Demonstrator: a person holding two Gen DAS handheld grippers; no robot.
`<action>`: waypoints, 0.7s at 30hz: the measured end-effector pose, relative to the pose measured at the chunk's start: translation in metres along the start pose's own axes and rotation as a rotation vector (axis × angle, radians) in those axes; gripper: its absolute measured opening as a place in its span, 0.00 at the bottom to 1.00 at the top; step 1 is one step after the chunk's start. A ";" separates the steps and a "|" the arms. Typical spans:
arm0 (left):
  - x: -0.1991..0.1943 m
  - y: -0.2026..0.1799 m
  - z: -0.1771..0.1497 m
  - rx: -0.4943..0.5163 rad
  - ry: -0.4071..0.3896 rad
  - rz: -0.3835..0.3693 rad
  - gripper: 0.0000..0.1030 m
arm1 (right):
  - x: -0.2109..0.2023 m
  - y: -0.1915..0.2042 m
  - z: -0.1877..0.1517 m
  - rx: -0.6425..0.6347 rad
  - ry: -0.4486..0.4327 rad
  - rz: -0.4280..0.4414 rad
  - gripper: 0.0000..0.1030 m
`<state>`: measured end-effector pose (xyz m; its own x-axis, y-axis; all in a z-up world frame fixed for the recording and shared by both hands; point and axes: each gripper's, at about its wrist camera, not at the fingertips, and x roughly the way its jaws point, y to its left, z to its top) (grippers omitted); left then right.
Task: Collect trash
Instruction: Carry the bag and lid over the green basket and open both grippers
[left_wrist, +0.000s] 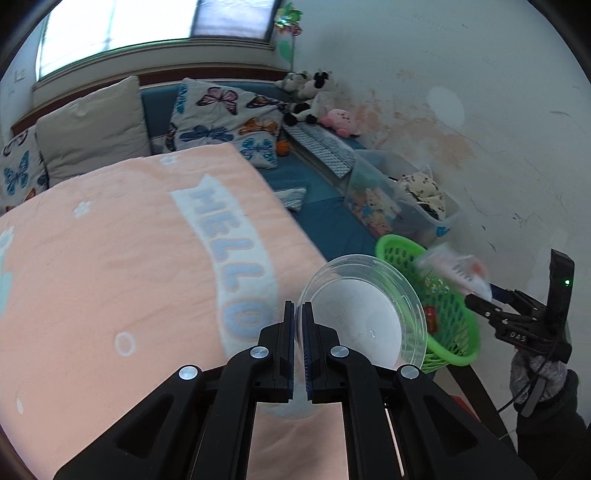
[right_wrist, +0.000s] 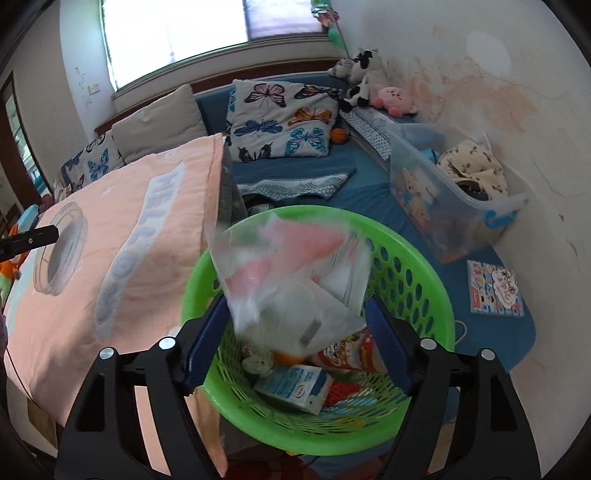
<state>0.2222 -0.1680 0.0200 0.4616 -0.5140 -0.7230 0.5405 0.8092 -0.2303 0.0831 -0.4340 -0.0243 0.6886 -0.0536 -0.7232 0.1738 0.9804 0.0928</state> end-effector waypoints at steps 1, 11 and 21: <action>0.002 -0.006 0.002 0.009 0.000 -0.007 0.04 | -0.001 -0.003 -0.001 0.008 -0.001 0.003 0.74; 0.031 -0.076 0.020 0.106 0.028 -0.068 0.04 | -0.027 -0.029 -0.010 0.054 -0.038 -0.007 0.74; 0.076 -0.130 0.020 0.156 0.102 -0.112 0.04 | -0.058 -0.048 -0.022 0.099 -0.082 -0.020 0.74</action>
<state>0.2017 -0.3180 0.0079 0.3229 -0.5603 -0.7627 0.6902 0.6908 -0.2154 0.0191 -0.4735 -0.0022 0.7388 -0.0925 -0.6675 0.2539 0.9558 0.1486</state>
